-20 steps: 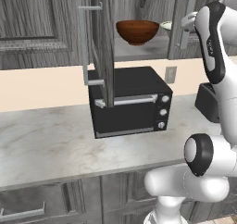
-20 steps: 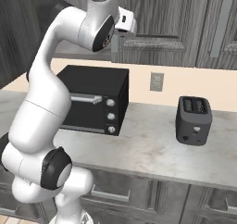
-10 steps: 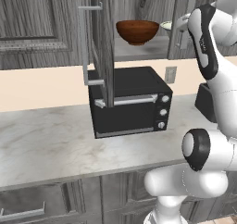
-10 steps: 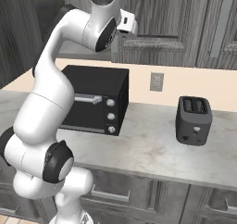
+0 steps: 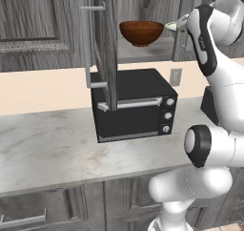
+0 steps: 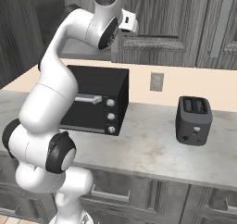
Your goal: Move the bowls from the cabinet to the plates on the dining table.
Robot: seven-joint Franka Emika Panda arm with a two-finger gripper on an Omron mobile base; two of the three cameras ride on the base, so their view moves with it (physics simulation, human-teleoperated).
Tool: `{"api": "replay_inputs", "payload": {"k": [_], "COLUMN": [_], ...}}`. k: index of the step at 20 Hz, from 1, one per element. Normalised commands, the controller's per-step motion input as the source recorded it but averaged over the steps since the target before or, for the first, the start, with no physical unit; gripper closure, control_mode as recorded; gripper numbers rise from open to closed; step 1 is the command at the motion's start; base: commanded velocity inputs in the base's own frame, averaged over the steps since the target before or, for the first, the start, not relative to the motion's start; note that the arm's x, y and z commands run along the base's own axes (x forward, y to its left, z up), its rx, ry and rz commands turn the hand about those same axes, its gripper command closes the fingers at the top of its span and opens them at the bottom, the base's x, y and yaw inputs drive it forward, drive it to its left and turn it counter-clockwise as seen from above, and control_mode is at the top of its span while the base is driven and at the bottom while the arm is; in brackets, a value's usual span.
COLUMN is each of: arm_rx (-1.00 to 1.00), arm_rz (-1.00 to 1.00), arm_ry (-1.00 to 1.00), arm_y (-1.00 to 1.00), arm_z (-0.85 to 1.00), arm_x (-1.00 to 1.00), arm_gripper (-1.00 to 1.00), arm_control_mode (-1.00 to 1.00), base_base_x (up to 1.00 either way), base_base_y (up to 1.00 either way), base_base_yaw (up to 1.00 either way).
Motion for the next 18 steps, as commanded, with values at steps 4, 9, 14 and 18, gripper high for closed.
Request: {"api": "replay_inputs", "payload": {"k": [4, 9, 14, 18], "arm_rx": [0.0, 0.0, 0.01, 0.0], "arm_rz": [0.0, 0.0, 0.0, 0.0], "arm_ry": [0.0, 0.0, -0.01, 0.0], "arm_y": [0.0, 0.0, 0.0, 0.0], "arm_z": [-0.04, -0.07, 0.0, 0.0], "arm_x": [0.2, 0.17, 0.0, 0.0], "arm_gripper": [-1.0, -1.0, 1.0, 1.0], "arm_control_mode": [-1.0, -1.0, -1.0, -1.0], "base_base_x": [0.0, 0.0, 0.0, 0.0], "base_base_y": [0.0, 0.0, 0.0, 0.0], "base_base_yaw": [0.0, 0.0, 0.0, 0.0]}}
